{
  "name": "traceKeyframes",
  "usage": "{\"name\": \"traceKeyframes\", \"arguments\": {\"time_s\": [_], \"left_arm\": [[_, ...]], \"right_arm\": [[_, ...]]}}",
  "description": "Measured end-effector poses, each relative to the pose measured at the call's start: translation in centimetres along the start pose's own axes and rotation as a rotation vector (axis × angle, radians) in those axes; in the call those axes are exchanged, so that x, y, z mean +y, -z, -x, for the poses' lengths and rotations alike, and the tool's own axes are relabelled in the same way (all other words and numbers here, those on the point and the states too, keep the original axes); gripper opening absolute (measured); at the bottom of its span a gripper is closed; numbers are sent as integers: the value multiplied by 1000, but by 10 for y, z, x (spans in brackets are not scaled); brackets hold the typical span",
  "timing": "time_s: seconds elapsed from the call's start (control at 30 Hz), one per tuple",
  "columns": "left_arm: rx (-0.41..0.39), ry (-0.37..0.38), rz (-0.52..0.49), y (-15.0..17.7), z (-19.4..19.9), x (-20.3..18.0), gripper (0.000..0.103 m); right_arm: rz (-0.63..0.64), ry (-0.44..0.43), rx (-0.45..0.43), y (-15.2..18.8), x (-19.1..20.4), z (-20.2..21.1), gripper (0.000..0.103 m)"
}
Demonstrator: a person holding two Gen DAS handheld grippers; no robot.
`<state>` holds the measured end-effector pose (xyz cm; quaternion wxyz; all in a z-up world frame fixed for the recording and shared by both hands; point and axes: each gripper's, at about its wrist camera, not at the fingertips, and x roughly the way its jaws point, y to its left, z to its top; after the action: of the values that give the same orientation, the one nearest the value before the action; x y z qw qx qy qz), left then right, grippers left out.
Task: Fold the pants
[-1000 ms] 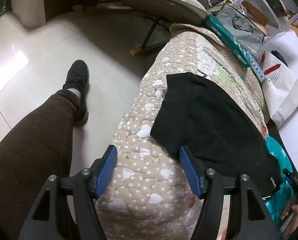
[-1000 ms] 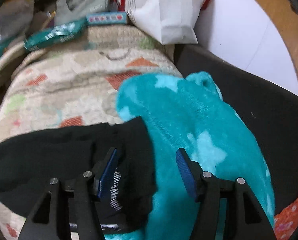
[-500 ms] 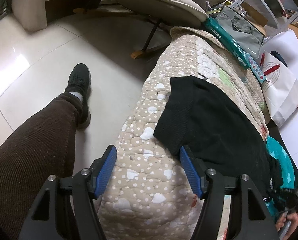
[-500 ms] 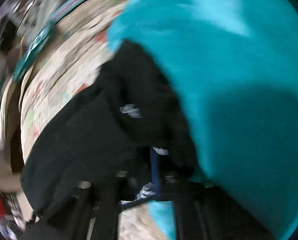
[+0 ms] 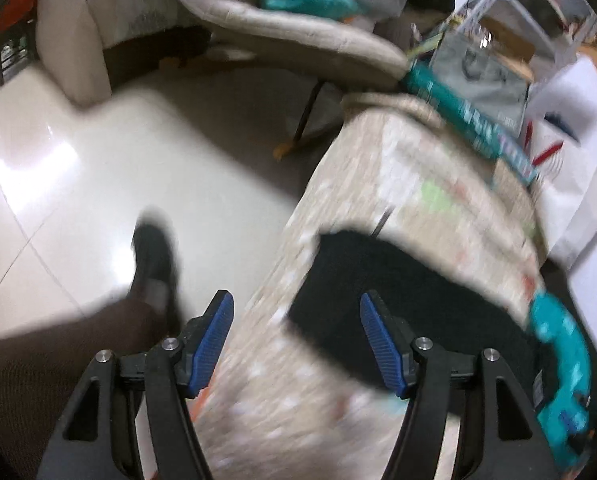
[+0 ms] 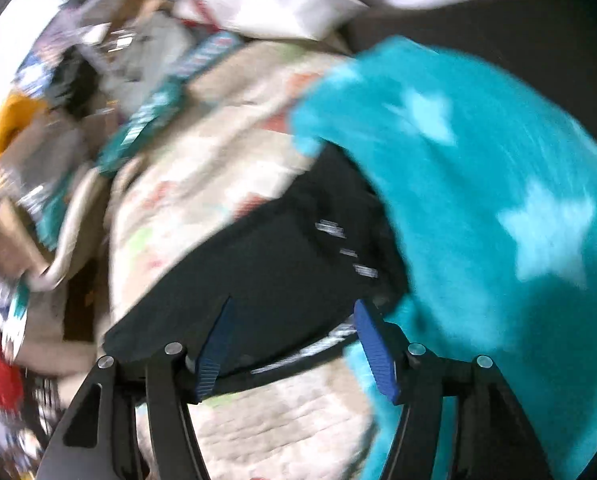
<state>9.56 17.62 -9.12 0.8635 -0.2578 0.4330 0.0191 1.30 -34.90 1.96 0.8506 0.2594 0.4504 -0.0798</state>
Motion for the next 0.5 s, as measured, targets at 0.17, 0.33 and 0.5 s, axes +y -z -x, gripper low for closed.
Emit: {"name": "traceKeyframes", "arguments": {"time_s": [0.17,0.33,0.5], "left_arm": [[-59,54,43,-34,7,-27,65],[-31,55,116,-17,0,6,65],[115,108,245,13,-26,43,65]], "right_arm": [[221,-31,80,2,60,-14,77],[503,-91,186,15,135,-64,77],[675,-252,357,23,225,-135,77]]}}
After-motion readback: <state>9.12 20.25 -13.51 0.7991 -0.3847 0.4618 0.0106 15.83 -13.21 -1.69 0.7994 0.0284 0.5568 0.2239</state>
